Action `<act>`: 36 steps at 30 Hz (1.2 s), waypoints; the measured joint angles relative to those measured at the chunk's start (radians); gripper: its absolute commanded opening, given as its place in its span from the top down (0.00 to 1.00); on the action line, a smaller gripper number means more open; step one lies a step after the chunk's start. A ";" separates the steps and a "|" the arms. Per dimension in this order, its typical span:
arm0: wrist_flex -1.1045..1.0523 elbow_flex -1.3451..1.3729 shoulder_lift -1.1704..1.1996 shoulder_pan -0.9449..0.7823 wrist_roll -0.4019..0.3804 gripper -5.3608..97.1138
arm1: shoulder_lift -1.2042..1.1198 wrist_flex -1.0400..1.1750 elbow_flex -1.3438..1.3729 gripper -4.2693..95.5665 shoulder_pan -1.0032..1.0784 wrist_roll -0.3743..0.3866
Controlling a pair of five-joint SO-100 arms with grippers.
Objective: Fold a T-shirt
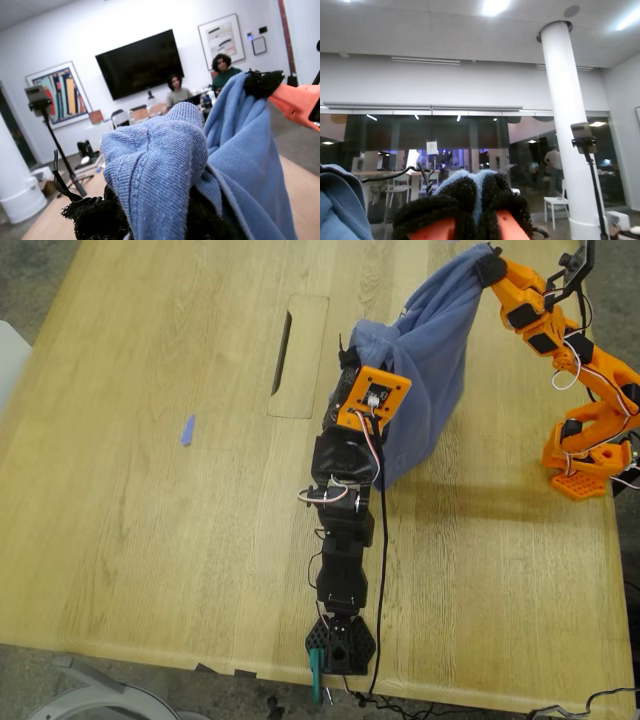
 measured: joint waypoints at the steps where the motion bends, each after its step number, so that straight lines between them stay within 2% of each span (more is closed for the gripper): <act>1: 0.000 0.000 0.008 0.000 0.000 0.95 | 0.000 0.005 -0.008 0.96 -0.008 0.000; 7: -0.021 0.000 0.029 0.066 0.000 0.95 | 0.000 0.058 -0.075 0.96 -0.061 0.000; 14: -0.127 0.000 0.031 0.175 0.002 0.95 | -0.043 0.132 -0.282 0.96 -0.100 -0.025; 21: -0.130 0.000 0.058 0.245 0.011 0.95 | -0.041 0.175 -0.321 0.96 -0.164 -0.044; 29: -0.011 0.000 0.126 0.419 0.015 0.95 | -0.023 0.301 -0.337 0.96 -0.353 -0.071; 36: 0.064 -0.002 0.155 0.534 0.020 0.95 | -0.029 0.399 -0.472 0.96 -0.410 -0.084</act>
